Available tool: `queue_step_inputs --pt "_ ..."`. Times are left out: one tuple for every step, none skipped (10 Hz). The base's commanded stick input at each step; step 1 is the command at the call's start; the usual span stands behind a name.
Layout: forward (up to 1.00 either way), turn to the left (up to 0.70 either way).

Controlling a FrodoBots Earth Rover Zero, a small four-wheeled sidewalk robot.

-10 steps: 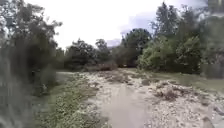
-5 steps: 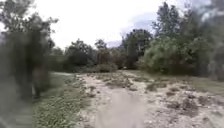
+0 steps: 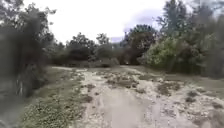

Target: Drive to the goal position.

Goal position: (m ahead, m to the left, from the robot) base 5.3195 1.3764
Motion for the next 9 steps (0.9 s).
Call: queue_step_inputs --pt "0.85 0.0" --pt "0.85 0.0" --pt "0.85 0.0" --pt "0.85 0.0" --pt "0.85 0.0" --pt "0.85 0.0" --pt "0.85 0.0" --pt "0.85 0.0" --pt "0.85 0.0"
